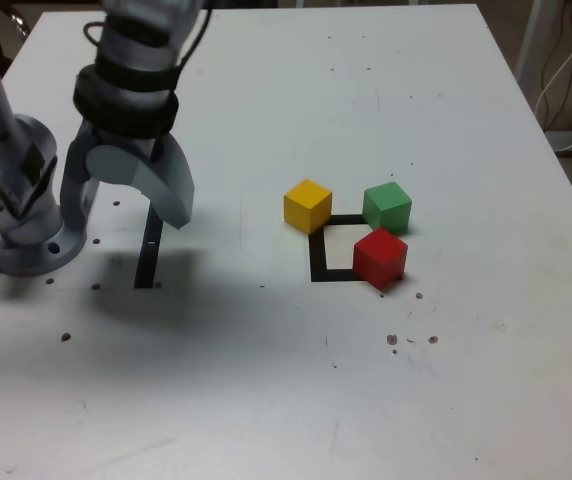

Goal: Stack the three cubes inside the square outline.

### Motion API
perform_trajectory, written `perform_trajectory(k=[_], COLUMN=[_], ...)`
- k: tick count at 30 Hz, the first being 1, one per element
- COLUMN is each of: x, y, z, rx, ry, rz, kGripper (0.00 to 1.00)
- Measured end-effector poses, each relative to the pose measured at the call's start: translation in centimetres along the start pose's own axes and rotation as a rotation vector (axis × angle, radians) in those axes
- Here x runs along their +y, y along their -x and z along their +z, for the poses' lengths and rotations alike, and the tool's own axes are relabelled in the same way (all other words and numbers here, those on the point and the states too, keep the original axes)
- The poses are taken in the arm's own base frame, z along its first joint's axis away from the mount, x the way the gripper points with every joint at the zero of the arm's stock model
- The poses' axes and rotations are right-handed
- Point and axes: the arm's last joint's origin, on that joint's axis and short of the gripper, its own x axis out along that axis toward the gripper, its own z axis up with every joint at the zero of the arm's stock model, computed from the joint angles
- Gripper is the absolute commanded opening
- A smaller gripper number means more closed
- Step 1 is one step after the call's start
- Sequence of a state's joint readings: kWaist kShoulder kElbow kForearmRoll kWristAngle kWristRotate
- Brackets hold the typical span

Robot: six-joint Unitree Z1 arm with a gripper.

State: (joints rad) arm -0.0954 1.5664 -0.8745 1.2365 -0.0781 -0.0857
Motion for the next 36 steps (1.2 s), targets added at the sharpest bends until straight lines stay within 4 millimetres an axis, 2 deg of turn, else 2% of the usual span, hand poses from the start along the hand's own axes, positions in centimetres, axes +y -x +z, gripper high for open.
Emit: perform_trajectory(k=[5,9,15,21,25,29,36], x=[0.3,0.3,0.4,-0.4,-2.3,-3.7,-4.5], y=[-0.2,-0.3,0.7,2.8,4.8,6.8,7.4], z=[-0.3,0.4,1.3,3.7,5.9,7.0,9.5], rx=[-0.047,-0.027,-0.063,-0.118,-0.181,-0.264,-0.267], ry=[-0.009,-0.043,-0.061,-0.089,-0.152,-0.176,-0.175], rz=[0.005,0.019,0.054,0.090,0.112,0.117,0.144], kGripper=[0.91,0.88,0.83,0.90,0.96,0.99,0.99])
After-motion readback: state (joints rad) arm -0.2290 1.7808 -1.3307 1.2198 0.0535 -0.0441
